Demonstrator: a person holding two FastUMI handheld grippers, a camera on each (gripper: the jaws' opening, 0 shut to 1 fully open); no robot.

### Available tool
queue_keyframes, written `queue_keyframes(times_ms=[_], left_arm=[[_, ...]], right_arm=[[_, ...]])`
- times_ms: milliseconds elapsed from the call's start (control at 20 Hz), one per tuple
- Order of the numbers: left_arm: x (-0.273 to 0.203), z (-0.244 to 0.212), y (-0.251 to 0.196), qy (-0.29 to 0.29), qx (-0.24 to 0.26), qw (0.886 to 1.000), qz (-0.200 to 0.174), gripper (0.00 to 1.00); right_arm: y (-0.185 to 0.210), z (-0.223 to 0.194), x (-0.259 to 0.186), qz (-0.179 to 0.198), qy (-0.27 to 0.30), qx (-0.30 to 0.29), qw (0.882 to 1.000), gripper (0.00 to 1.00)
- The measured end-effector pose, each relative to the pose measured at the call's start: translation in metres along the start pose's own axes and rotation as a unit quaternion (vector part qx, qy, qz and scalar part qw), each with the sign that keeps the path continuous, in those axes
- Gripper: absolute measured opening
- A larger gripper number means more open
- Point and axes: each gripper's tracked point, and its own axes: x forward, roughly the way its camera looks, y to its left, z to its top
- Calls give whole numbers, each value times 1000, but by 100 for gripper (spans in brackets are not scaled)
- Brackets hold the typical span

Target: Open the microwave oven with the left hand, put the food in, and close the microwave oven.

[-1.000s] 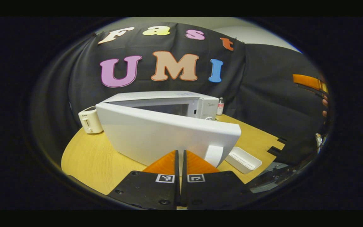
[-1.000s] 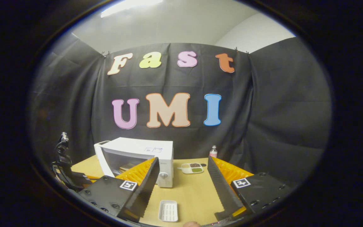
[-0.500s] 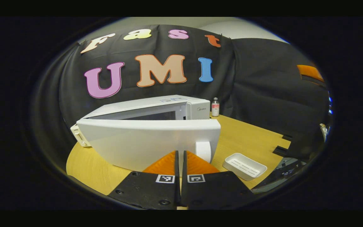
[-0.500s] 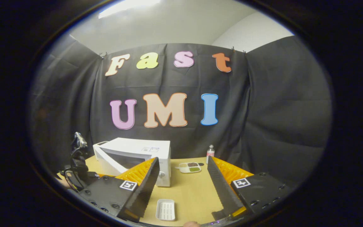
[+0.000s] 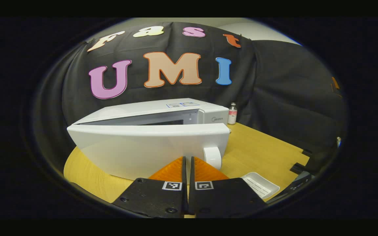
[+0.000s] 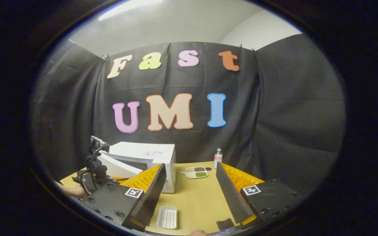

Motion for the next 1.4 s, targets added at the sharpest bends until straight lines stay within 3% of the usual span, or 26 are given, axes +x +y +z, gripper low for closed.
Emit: queue_keyframes(times_ms=[250, 300, 350, 750, 900, 1050, 1100, 1150, 1200, 1250, 1300, 1400], left_arm=[[28, 9, -2, 0, 16, 1000, 15, 0], [33, 11, -1, -2, 20, 1000, 18, 0], [38, 12, 1, -1, 22, 1000, 22, 2], [65, 28, 16, -2, 16, 998, 56, 0], [71, 32, 9, -4, 10, 999, 41, 0], [77, 34, 10, -4, 8, 999, 42, 0], [76, 34, 11, -7, 8, 999, 44, 4], [79, 39, 17, -13, 16, 998, 59, 1], [75, 41, 15, -4, 18, 999, 47, 2], [87, 34, 12, 1, 17, 999, 50, 3], [84, 35, 11, -1, 22, 999, 47, 3], [78, 40, 17, -6, 31, 998, 60, 2]], right_arm=[[-10, -4, 13, 13, 2, 10, 1000, 86], [-13, -2, 17, 13, 0, 13, 1000, 94], [-18, -5, 19, 13, 1, 14, 1000, 86], [-30, -15, 35, 12, 6, 31, 999, 86], [-33, -17, 36, 14, 4, 25, 1000, 86], [-38, -18, 38, 10, 2, 23, 1000, 86], [-40, -18, 38, 9, 3, 25, 1000, 86], [-41, -19, 38, 8, 2, 27, 1000, 86], [-43, -16, 38, 5, -1, 29, 1000, 94], [-44, -16, 39, 6, -2, 30, 1000, 94], [-45, -16, 40, 4, -3, 29, 1000, 86], [-47, -19, 41, 3, -2, 32, 999, 86]])
